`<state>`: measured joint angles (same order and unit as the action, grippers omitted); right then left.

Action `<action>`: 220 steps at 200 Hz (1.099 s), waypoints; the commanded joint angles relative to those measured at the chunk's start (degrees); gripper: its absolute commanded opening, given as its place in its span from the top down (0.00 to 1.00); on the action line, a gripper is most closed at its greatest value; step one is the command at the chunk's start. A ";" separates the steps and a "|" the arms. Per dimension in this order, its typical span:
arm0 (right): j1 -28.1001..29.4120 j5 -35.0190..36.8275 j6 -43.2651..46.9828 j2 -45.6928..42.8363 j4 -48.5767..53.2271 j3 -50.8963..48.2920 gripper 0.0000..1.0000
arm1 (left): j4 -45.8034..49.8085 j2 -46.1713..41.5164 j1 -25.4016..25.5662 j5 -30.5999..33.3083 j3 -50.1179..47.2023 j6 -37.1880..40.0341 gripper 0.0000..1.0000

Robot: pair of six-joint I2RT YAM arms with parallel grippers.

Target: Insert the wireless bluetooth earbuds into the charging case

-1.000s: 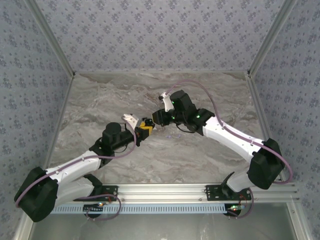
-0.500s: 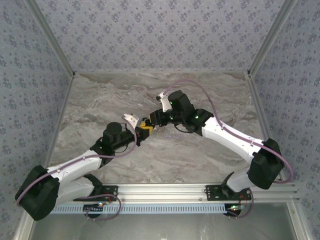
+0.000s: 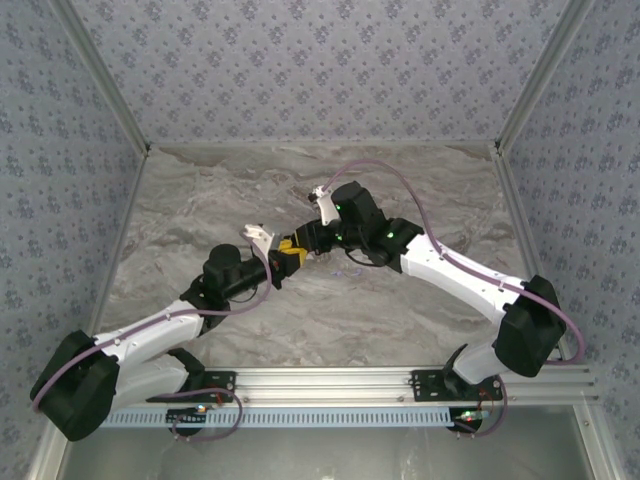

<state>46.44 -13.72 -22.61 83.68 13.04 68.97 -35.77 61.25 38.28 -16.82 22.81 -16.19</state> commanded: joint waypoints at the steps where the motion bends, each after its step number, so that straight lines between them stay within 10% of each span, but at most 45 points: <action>1: 0.55 1.67 1.34 -1.01 0.08 1.87 0.77 | -4.72 0.14 0.29 -1.59 0.66 -0.84 0.81; 220: 2.10 12.91 -1.03 -7.84 -8.06 -4.10 0.79 | -12.88 5.16 0.30 -2.24 2.15 -9.20 0.81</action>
<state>47.94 -4.03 -23.11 78.56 7.42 65.21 -42.94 66.22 38.28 -17.41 23.68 -23.66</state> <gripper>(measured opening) 0.214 0.196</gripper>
